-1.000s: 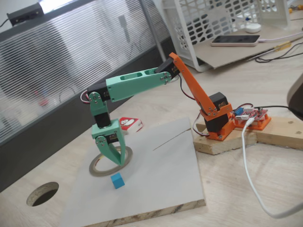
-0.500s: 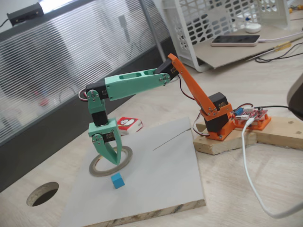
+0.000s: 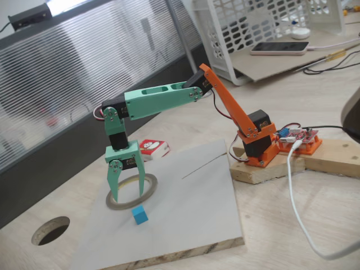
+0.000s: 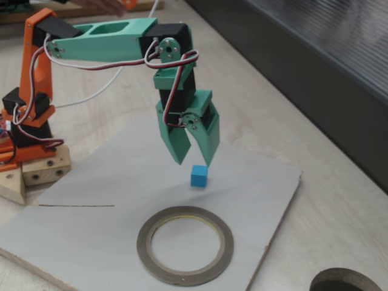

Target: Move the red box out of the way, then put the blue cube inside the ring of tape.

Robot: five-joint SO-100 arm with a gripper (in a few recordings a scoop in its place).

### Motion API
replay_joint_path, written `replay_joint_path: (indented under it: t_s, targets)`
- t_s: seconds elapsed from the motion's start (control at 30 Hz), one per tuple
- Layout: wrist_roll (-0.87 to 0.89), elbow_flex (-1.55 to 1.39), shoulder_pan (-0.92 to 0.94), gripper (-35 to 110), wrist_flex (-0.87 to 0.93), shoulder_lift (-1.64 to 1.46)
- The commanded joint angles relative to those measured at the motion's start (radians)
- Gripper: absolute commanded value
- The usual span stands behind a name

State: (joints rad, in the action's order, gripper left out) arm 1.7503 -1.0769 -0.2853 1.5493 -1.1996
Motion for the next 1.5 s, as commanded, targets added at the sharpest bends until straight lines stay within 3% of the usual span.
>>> replay_joint_path:
  t_s: [0.0, 0.17, 0.4, 1.47]
  targets:
    - [0.0, 0.0, -0.008, 45, 0.02, -0.014]
    - [0.0, -0.002, -0.008, 45, 0.025, -0.014]
    - [0.0, 0.0, -0.008, 45, 0.17, -0.014]
    - [0.0, 0.014, -0.009, 45, 0.166, 0.123]
